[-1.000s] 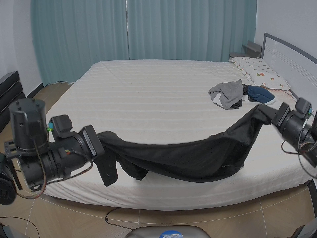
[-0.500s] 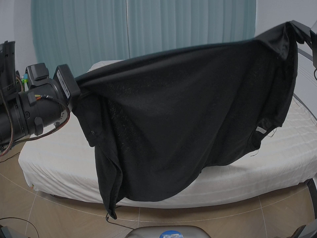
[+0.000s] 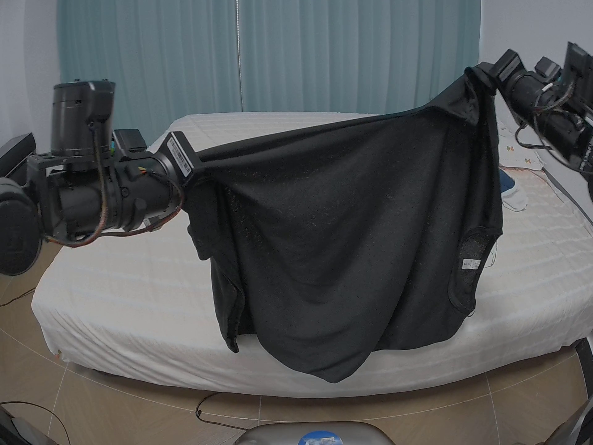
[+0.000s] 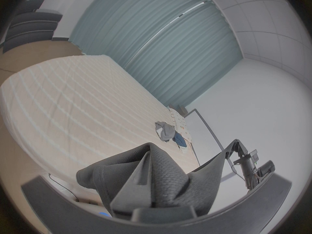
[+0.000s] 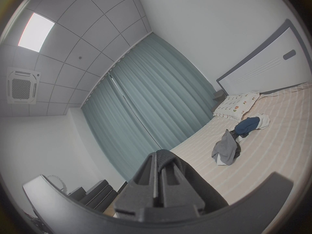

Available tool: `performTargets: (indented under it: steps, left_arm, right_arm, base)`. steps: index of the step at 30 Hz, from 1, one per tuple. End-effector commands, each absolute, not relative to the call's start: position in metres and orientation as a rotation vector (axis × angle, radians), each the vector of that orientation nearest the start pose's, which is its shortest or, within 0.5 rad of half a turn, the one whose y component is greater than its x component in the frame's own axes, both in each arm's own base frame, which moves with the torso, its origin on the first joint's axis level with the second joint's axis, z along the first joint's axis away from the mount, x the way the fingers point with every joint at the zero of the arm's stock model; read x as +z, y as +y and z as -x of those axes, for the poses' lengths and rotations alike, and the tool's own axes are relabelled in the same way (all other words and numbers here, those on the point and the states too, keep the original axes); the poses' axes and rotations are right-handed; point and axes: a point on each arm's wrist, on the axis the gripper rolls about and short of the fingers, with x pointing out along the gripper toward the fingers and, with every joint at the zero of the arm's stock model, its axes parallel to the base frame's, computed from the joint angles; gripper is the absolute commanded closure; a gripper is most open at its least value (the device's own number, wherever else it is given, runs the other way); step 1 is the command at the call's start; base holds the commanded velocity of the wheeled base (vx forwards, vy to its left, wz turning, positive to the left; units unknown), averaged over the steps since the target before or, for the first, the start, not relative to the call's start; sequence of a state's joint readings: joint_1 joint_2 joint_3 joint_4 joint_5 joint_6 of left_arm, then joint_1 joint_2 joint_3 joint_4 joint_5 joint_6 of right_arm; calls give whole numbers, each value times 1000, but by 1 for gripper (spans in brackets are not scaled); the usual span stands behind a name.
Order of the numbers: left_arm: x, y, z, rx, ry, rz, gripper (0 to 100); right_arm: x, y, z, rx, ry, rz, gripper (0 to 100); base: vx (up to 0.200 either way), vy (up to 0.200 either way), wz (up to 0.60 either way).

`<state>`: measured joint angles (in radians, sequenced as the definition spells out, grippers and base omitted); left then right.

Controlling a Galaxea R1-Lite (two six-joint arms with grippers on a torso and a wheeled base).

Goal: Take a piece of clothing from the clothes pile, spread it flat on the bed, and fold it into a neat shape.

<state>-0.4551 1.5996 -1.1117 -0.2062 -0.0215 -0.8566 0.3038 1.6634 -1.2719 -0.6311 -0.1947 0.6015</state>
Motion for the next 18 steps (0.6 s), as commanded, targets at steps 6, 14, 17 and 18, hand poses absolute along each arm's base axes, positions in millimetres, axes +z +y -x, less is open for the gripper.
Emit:
performTargets:
  steps: [6,14,17,18]
  left_arm:
    - [196,-139,-347,-214,534,802,100]
    - [148,-149,-394,-167,563,794,100]
    - [127,-153,-407,-144,593,783,100]
    - [123,-154,-408,-141,600,781,100]
  right_arm:
    - [253,110,-382,152,-43,-623,100]
    - [203,115,-432,122,33,-605,100]
    - [171,120,-445,110,100,-594,100]
    - [165,121,-447,107,110,-593,100]
  base:
    - [200,0,0]
    - [200,0,0]
    - [0,0,0]
    - [0,0,0]
